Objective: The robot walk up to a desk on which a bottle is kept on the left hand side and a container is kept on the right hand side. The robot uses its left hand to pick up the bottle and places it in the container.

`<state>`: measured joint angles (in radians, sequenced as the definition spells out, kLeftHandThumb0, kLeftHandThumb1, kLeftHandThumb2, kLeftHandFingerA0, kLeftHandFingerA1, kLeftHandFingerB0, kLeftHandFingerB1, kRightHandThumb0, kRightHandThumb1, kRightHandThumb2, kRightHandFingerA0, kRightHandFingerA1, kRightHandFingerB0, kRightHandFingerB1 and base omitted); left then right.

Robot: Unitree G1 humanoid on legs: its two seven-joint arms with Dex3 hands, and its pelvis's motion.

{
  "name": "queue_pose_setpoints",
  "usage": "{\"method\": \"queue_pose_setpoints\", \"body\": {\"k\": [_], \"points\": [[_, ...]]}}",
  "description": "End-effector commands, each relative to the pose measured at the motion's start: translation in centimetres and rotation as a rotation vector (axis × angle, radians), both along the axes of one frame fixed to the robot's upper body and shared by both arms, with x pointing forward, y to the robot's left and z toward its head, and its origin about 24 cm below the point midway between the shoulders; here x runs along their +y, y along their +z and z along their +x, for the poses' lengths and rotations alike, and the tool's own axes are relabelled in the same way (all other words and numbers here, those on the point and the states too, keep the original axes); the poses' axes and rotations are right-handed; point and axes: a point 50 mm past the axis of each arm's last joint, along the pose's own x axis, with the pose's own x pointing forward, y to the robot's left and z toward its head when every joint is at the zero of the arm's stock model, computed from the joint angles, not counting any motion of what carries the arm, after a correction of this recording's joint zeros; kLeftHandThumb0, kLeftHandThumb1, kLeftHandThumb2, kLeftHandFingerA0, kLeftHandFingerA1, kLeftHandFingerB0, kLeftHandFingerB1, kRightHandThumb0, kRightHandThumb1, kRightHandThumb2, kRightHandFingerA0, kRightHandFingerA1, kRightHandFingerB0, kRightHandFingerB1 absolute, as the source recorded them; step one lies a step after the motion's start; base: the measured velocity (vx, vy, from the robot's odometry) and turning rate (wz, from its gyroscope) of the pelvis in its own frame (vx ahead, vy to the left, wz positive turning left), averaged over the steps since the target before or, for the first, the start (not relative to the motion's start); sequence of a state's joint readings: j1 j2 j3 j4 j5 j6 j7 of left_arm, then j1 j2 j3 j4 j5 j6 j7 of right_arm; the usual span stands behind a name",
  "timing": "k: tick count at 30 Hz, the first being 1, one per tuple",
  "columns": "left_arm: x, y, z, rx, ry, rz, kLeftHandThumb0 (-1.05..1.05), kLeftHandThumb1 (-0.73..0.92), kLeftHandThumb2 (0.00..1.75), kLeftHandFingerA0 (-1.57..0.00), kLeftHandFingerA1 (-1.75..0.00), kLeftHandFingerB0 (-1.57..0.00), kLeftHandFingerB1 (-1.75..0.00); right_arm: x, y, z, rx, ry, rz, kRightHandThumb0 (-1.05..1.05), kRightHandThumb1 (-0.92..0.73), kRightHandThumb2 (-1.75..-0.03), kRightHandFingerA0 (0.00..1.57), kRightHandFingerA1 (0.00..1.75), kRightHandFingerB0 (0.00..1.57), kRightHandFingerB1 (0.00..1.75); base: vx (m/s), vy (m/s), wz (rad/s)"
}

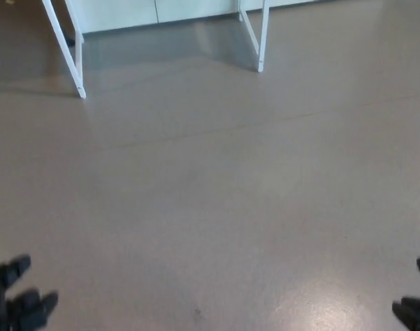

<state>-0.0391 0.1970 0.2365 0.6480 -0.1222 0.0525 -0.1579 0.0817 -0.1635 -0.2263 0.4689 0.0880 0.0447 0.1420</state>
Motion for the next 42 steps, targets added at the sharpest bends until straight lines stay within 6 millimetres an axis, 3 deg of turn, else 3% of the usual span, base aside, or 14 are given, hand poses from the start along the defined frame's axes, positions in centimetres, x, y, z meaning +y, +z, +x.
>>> {"method": "queue_pose_setpoints", "body": {"k": [1,5,11,12,15,16,28,42], "points": [[1.6,4.4,2.2,-0.285,0.064,-0.277,0.01,0.68,0.60,-0.12,-0.35,-0.10,-0.26,-1.0,4.4,1.3,-0.286,-0.124,0.343,-0.08,-0.48,-0.52,0.50,0.59,0.24,0.39,0.15,0.011,-0.01],[1.6,4.2,1.9,-0.278,0.058,-0.284,0.00,0.67,0.63,-0.08,-0.35,-0.12,-0.26,-1.1,4.1,0.9,-0.269,-0.135,0.340,-0.06,-0.47,-0.53,0.51,0.58,0.25,0.39,0.12,0.073,-0.09],[1.5,3.5,1.2,-0.252,0.051,-0.285,-0.02,0.68,0.60,-0.13,-0.35,-0.09,-0.26,-1.2,3.7,-0.5,-0.238,-0.157,0.345,-0.05,-0.50,-0.54,0.50,0.57,0.26,0.38,0.18,0.389,-0.20],[1.4,3.4,1.2,-0.250,0.051,-0.288,-0.03,0.66,0.60,-0.14,-0.36,-0.10,-0.25,-1.2,3.7,-0.6,-0.237,-0.160,0.348,-0.03,-0.33,-0.83,0.43,0.66,0.16,0.52,0.25,0.646,0.08],[1.4,3.3,1.2,-0.250,0.053,-0.292,-0.03,0.66,0.60,-0.14,-0.36,-0.10,-0.26,-1.2,3.7,-0.6,-0.235,-0.161,0.351,-0.04,-0.32,-0.82,0.42,0.65,0.15,0.52,0.27,0.284,0.06],[1.4,3.3,1.2,-0.248,0.056,-0.296,-0.03,0.67,0.59,-0.14,-0.37,-0.10,-0.27,-1.1,3.7,-0.6,-0.229,-0.163,0.353,-0.07,-0.50,-0.55,0.50,0.58,0.24,0.38,0.25,0.061,0.07],[1.5,3.1,1.0,-0.226,0.032,-0.281,-0.06,0.67,0.61,-0.15,-0.37,-0.09,-0.25,-1.1,3.2,-1.4,-0.203,-0.187,0.363,-0.12,-0.47,-0.55,0.50,0.59,0.25,0.39,0.35,-0.074,0.26],[1.3,3.1,1.4,-0.222,0.001,-0.276,-0.09,0.66,0.61,-0.14,-0.38,-0.10,-0.25,-1.3,2.9,-1.9,-0.203,-0.210,0.364,-0.07,-0.50,-0.54,0.53,0.59,0.26,0.38,0.40,0.006,-0.11]]}}
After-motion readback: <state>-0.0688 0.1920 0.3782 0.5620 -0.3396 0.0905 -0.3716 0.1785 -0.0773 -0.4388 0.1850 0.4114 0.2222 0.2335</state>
